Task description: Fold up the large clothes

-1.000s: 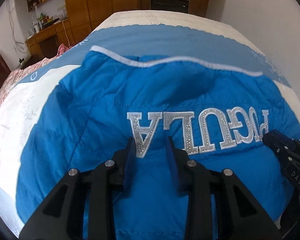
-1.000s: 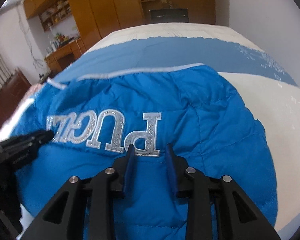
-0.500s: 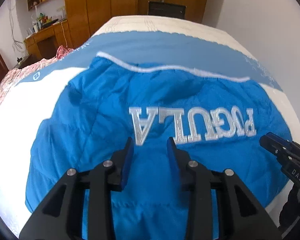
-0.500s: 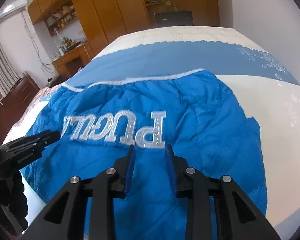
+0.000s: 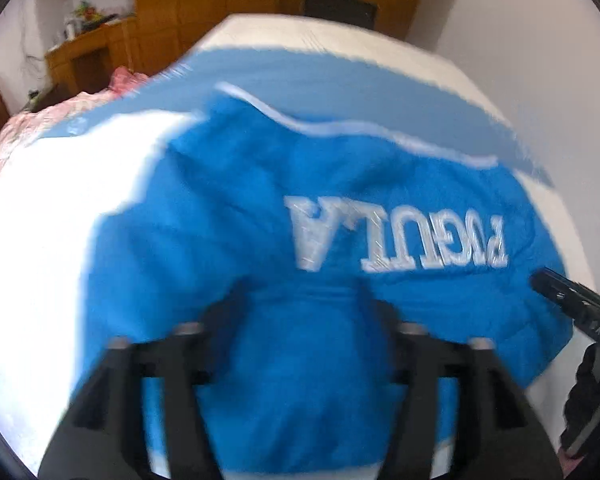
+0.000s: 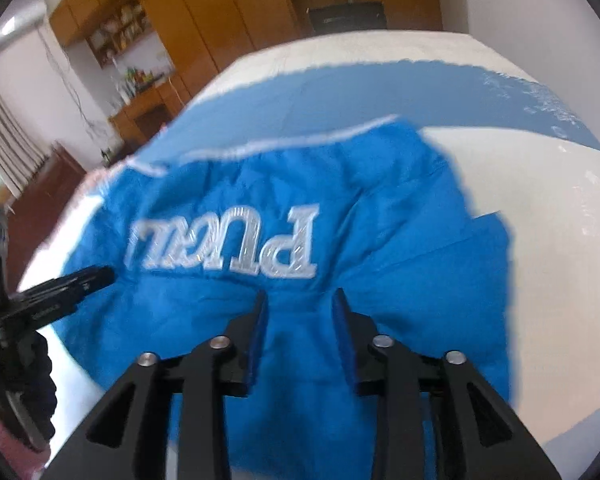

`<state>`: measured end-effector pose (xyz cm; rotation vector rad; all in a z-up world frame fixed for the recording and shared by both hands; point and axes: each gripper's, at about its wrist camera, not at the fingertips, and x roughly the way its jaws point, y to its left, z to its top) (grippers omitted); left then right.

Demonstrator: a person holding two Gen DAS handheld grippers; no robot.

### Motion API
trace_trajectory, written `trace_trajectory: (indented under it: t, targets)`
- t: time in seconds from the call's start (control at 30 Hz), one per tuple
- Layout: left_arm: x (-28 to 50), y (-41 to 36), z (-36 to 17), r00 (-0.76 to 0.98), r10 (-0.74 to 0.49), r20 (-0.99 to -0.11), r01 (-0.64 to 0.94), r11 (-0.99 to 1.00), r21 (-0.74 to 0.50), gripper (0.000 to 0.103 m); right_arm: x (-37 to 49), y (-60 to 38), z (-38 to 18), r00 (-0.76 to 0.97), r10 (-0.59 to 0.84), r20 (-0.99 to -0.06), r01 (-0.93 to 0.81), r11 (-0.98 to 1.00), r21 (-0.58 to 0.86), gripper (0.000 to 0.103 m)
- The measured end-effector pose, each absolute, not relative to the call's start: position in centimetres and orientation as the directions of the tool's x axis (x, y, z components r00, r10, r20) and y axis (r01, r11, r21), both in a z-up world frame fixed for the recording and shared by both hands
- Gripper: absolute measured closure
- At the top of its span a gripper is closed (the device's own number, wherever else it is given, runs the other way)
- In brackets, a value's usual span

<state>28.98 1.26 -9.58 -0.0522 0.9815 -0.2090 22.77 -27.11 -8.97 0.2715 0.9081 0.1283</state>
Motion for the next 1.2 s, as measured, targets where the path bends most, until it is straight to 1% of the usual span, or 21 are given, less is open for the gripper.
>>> trace_trajectory:
  t: [0.03,0.07,0.1,0.13,0.2,0.23,0.3,0.37,0.5,0.6,0.7,0.73,0.77,0.8,0.83,0.87,0.93,0.97,1.03,1.07,1.2]
  targets:
    - [28.7,2.6,-8.6,0.567,-0.167,-0.806,0.129,0.985,-0.113,0.024,22.4,-28.3,-8.3,0.622,0.213,-0.754,0.016,0.959,0.284,0.044]
    - [28.6,3.7,-8.1,0.582,-0.141,-0.801,0.111,0.989,-0.094,0.021,22.2,-29.5,-7.8,0.625,0.205,-0.753,0.031,0.958,0.286,0.038]
    - [28.8,5.3,-7.7,0.585,-0.109,-0.804,0.081,0.994,-0.075,0.019,22.2,-30.5,-7.5,0.622,0.207,-0.755,0.043,0.954,0.297,0.029]
    - [29.2,6.8,-7.7,0.576,-0.096,-0.812,0.054,0.995,-0.079,0.017,22.3,-32.0,-7.5,0.611,0.22,-0.761,0.06,0.945,0.321,0.023]
    - [30.2,9.8,-8.5,0.529,-0.117,-0.84,0.016,0.992,-0.128,0.017,23.0,-34.4,-8.2,0.578,0.247,-0.778,0.096,0.926,0.365,0.02]
    - [30.8,11.2,-9.2,0.494,-0.157,-0.855,0.011,0.985,-0.174,0.017,23.5,-35.6,-9.0,0.548,0.284,-0.787,0.11,0.908,0.405,0.017]
    - [31.7,12.8,-10.5,0.453,-0.24,-0.859,0.015,0.965,-0.261,0.017,24.3,-37.4,-10.6,0.506,0.365,-0.782,0.128,0.864,0.486,0.017]
    - [32.4,14.0,-11.9,0.421,-0.281,-0.862,-0.009,0.949,-0.314,0.017,24.9,-38.4,-12.1,0.477,0.398,-0.784,0.155,0.84,0.52,0.016]
    - [34.0,15.1,-15.2,0.354,-0.431,-0.83,-0.045,0.878,-0.476,0.017,26.7,-39.6,-15.3,0.417,0.51,-0.752,0.183,0.763,0.62,0.016]
    - [34.7,14.7,-16.2,0.325,-0.5,-0.803,-0.04,0.841,-0.54,0.017,27.7,-40.0,-16.7,0.414,0.548,-0.727,0.198,0.725,0.66,0.015]
    - [35.2,13.1,-16.5,0.304,-0.499,-0.811,-0.016,0.849,-0.529,0.016,28.5,-40.1,-17.0,0.429,0.577,-0.695,0.187,0.696,0.693,0.016]
    - [35.4,12.6,-16.4,0.302,-0.493,-0.816,-0.01,0.855,-0.519,0.017,28.7,-39.9,-17.1,0.427,0.588,-0.686,0.181,0.688,0.703,0.021]
    - [35.5,12.2,-16.4,0.3,-0.486,-0.821,-0.006,0.86,-0.511,0.025,29.0,-39.6,-17.2,0.418,0.596,-0.686,0.174,0.688,0.704,0.024]
    - [35.6,11.4,-16.3,0.298,-0.478,-0.826,0.004,0.866,-0.5,0.032,29.1,-39.3,-17.4,0.414,0.594,-0.69,0.169,0.694,0.699,0.032]
    - [35.6,10.9,-16.1,0.3,-0.471,-0.83,0.008,0.871,-0.491,0.045,29.3,-38.9,-17.4,0.407,0.595,-0.693,0.162,0.7,0.696,0.044]
    - [35.4,10.7,-15.9,0.302,-0.467,-0.831,0.012,0.874,-0.486,0.058,29.4,-38.6,-17.5,0.398,0.605,-0.689,0.156,0.696,0.701,0.051]
    - [35.0,10.2,-15.1,0.318,-0.44,-0.84,0.02,0.889,-0.458,0.072,29.2,-38.5,-17.0,0.404,0.62,-0.673,0.149,0.681,0.717,0.072]
    - [34.7,10.1,-14.6,0.33,-0.425,-0.843,0.024,0.896,-0.443,0.077,28.9,-38.4,-16.5,0.406,0.619,-0.673,0.144,0.684,0.716,0.075]
    - [34.0,9.8,-13.6,0.35,-0.417,-0.839,0.028,0.9,-0.436,0.083,28.4,-38.1,-15.3,0.417,0.616,-0.668,0.122,0.691,0.713,0.082]
    - [33.6,9.7,-13.0,0.362,-0.418,-0.833,0.033,0.899,-0.437,0.085,27.9,-37.9,-14.2,0.427,0.622,-0.656,0.102,0.688,0.719,0.083]
    - [31.9,9.9,-9.9,0.392,-0.426,-0.815,0.07,0.898,-0.435,0.088,26.2,-36.8,-10.9,0.433,0.647,-0.628,0.046,0.68,0.732,0.085]
